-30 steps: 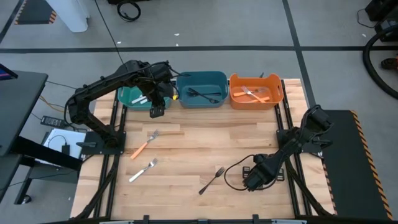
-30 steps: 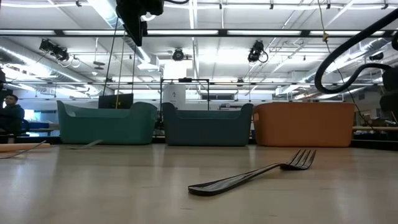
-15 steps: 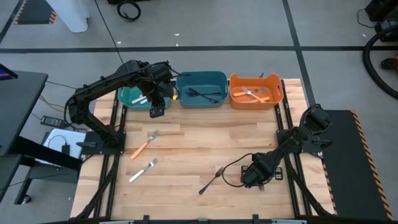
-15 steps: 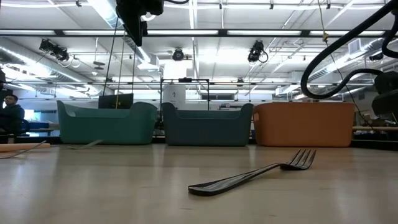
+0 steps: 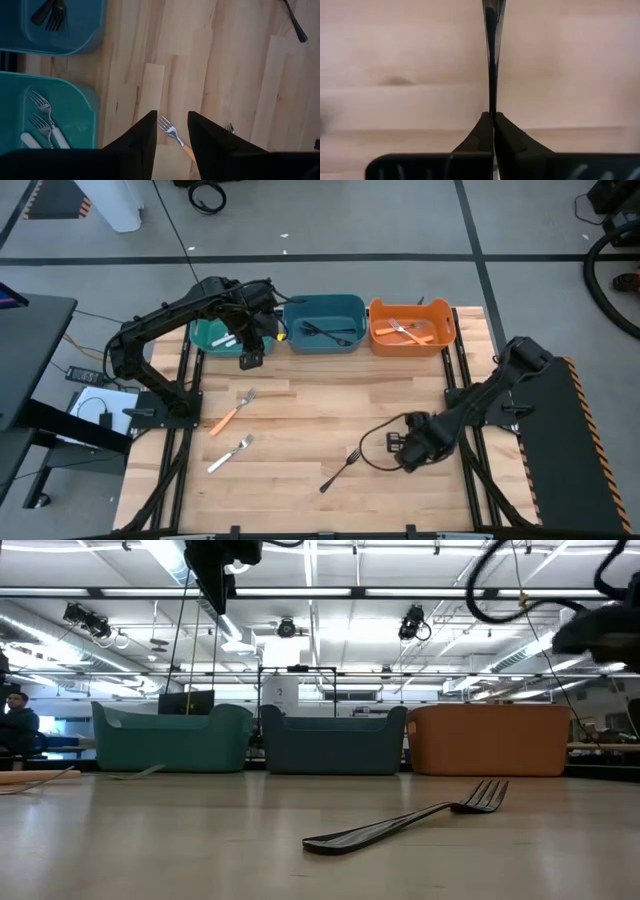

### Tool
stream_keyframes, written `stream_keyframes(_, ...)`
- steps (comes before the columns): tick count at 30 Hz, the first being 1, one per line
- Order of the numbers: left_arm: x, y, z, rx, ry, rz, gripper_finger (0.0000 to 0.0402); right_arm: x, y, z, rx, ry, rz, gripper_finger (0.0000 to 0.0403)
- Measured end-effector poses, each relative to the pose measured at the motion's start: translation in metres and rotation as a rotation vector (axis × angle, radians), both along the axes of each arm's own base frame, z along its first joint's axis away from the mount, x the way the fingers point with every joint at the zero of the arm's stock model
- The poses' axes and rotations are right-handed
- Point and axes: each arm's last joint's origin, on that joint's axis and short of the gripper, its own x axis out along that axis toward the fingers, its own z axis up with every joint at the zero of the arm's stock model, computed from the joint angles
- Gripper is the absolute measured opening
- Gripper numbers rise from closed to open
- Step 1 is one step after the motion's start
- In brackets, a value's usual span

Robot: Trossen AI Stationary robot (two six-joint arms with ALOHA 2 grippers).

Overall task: Sort silverware by color (type)
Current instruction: Put the black fork into the blue bin

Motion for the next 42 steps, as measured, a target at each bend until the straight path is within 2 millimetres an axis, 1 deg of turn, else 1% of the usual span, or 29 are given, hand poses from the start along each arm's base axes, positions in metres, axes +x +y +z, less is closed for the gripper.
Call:
stream_keyframes(3,0.000,0.000,0.000,0.000,0.000,0.000,0.0119,-0.006,-0.006,0.011,-0.040,-0.039,0.009,0.0002)
stream_keyframes(6,0.000,0.000,0.000,0.000,-0.001,0.000,0.0119,-0.008,-0.015,0.025,-0.103,-0.135,0.016,0.0002)
stream_keyframes(12,0.008,0.004,0.003,0.038,-0.091,0.006,0.0119,-0.003,-0.045,0.056,-0.350,-0.423,0.026,0.0002)
stream_keyframes(16,0.017,0.007,0.007,0.066,-0.185,0.036,0.0119,0.005,-0.068,0.074,-0.523,-0.542,0.056,0.0003)
stream_keyframes(20,0.026,0.011,0.013,0.079,-0.298,0.099,0.0119,0.018,-0.089,0.087,-0.666,-0.586,0.136,0.0003)
stream_keyframes(24,0.038,0.013,0.022,0.048,-0.449,0.189,0.0119,0.034,-0.113,0.100,-0.794,-0.608,0.226,0.0003)
stream_keyframes(29,0.053,0.011,0.038,-0.007,-0.668,0.252,0.0119,0.048,-0.146,0.125,-0.990,-0.673,0.272,0.0003)
stream_keyframes(33,0.068,0.010,0.053,-0.067,-0.871,0.316,0.0119,0.055,-0.171,0.147,-1.131,-0.758,0.308,0.0003)
stream_keyframes(37,0.080,0.009,0.062,-0.093,-1.014,0.319,0.0119,0.056,-0.188,0.158,-1.198,-0.824,0.336,0.0003)
stream_keyframes(40,0.089,0.012,0.059,-0.091,-1.054,0.325,0.0119,0.055,-0.196,0.158,-1.196,-0.835,0.353,0.0003)
stream_keyframes(42,0.094,0.019,0.052,-0.119,-1.033,0.371,0.0119,0.055,-0.199,0.159,-1.183,-0.858,0.372,0.0003)
